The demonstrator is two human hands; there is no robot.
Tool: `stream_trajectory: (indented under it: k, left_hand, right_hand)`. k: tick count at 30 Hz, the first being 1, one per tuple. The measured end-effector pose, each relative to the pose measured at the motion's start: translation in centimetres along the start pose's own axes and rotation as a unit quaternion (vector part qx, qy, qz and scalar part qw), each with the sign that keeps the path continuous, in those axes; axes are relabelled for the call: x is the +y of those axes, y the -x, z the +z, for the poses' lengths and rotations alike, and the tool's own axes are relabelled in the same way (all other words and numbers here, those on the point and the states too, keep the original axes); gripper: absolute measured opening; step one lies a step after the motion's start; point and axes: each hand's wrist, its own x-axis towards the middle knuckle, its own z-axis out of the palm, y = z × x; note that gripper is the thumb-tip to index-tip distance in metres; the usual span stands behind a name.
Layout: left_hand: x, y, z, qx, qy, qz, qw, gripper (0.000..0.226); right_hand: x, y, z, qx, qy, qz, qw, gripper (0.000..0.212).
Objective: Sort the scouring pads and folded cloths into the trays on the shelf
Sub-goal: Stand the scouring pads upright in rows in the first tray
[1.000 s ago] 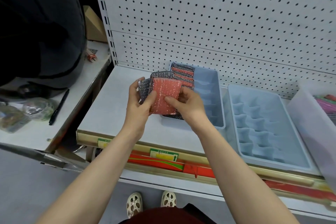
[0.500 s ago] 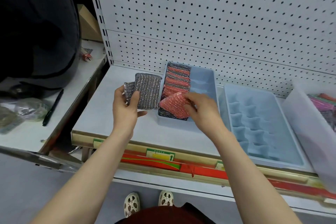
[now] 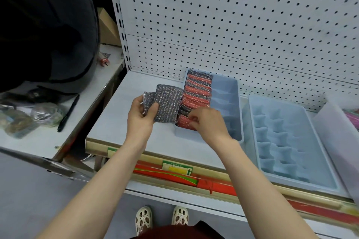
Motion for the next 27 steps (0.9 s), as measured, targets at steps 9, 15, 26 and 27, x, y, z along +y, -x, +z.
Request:
stream_trajectory:
  k: [9, 15, 26, 27]
  left_hand:
    - [0.7, 0.1, 0.6, -0.038, 0.042, -0.014, 0.998, 0.035]
    - [1.1, 0.0, 3.4, -0.128, 0.042, -0.018, 0.991, 0.031]
    - [0.8, -3.9, 9.1, -0.135, -0.045, -0.012, 0.990, 0.029]
    - [0.8, -4.4, 9.7, -0.131, -0.049, -0.013, 0.990, 0.029]
  right_hand:
    - [-0.6, 0.0, -1.8, 0.039, -0.333, 0.120, 0.934, 0.013]
    - [-0.6, 0.2, -2.4, 0.037, -0.604, 0.202, 0.770, 0.015]
    - [11.9, -4.3, -5.6, 0.258, -0.389, 0.242, 0.851, 0.018]
    - [12.7, -5.5, -5.9, 0.258, -0.329, 0.227, 0.880, 0.016]
